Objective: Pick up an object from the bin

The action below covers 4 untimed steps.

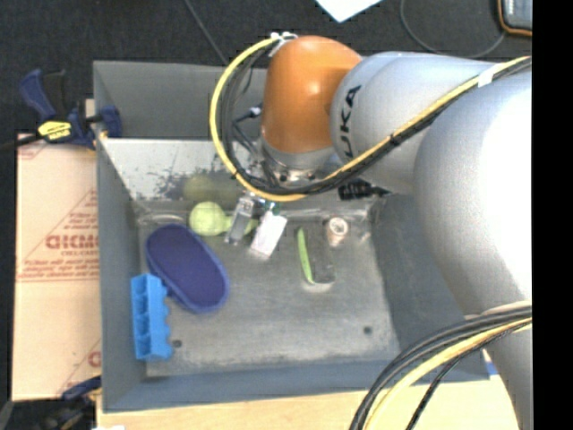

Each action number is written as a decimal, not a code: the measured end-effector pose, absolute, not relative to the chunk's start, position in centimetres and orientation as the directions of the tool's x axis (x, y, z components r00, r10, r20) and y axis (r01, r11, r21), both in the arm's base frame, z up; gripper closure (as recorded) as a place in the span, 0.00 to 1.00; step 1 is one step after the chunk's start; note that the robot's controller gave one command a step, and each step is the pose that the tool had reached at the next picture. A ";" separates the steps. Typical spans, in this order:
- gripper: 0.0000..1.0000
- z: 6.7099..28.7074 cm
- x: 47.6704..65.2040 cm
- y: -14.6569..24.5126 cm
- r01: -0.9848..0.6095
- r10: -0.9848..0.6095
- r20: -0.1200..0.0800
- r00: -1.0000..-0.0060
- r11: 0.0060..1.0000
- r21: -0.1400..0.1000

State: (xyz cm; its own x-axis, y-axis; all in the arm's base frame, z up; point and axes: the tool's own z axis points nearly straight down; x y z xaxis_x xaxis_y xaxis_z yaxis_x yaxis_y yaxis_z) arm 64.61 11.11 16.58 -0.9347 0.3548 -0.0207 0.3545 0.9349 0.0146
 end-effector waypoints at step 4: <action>1.00 7.3 64.8 10.6 0.088 0.088 -0.020 -0.996 0.996 0.007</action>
Offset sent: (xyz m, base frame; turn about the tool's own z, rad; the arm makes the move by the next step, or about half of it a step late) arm -0.0067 0.0008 -0.0958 0.1180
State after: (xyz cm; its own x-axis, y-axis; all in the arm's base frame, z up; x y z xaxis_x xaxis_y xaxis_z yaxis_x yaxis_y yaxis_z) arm 64.84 10.56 7.32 -0.9959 0.0877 -0.0204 0.0876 0.9961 0.0070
